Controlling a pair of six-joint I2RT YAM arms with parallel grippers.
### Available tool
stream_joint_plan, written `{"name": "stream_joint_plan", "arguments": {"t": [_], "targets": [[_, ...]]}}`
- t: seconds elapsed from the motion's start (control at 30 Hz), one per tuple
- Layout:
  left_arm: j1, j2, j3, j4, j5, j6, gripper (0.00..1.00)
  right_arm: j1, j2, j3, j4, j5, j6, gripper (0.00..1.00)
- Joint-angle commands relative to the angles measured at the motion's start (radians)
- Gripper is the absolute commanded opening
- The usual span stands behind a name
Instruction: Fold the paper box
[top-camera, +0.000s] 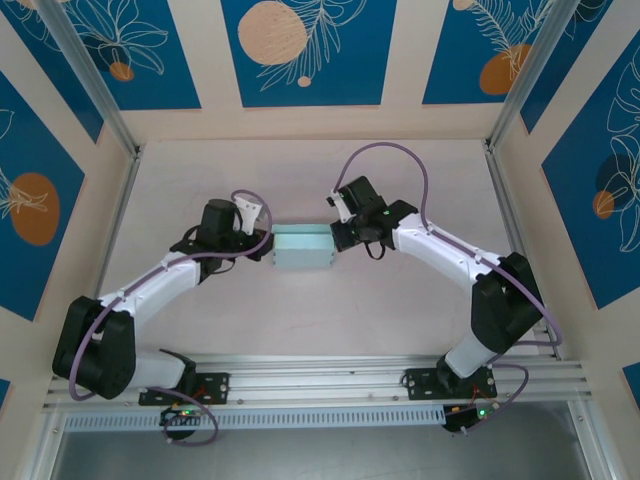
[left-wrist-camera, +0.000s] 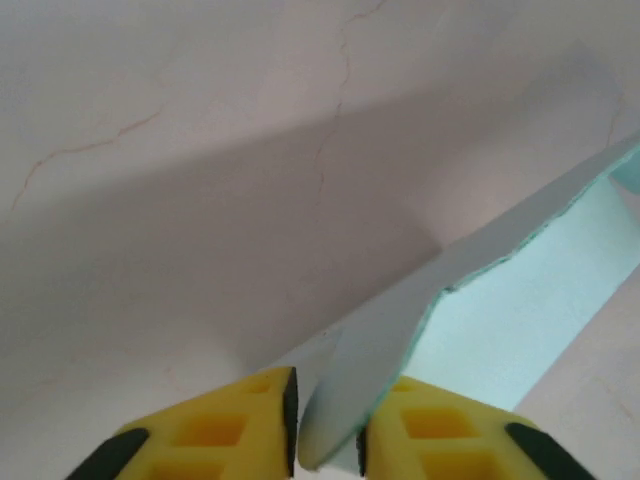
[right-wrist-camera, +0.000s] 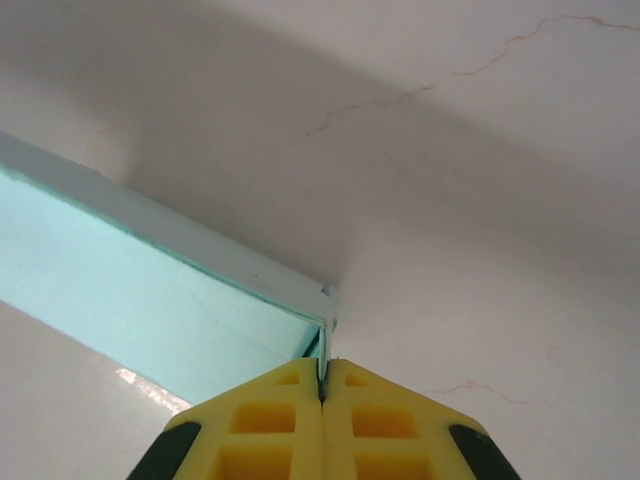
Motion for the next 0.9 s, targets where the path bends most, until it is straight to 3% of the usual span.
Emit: {"name": "stream_joint_plan", "arguments": {"t": [0.0,0.07,0.13,0.33,0.6,0.77,0.87], "targets": [[0.006,-0.019,0.049,-0.064,-0.017,-0.013,0.39,0.030,0.016,0.048,-0.065,0.053,-0.013,0.05],[0.006,-0.034,0.058,-0.084,-0.025,0.014,0.50,0.039,0.018,0.050,-0.076,0.066,-0.025,0.04],[0.006,-0.051,0.069,-0.107,-0.044,0.058,0.54,0.044,0.018,0.051,-0.079,0.069,-0.037,0.04],[0.009,-0.041,0.123,-0.224,-0.075,0.211,0.53,0.044,0.019,0.058,-0.080,0.060,-0.047,0.04],[0.012,0.060,0.188,-0.249,-0.122,0.260,0.51,0.043,0.019,0.062,-0.077,0.051,-0.049,0.04],[0.012,0.101,0.220,-0.231,-0.094,0.251,0.36,0.042,0.022,0.066,-0.074,0.041,-0.045,0.04],[0.012,0.110,0.235,-0.233,-0.075,0.229,0.17,0.042,0.028,0.076,-0.084,0.033,-0.033,0.04]]}}
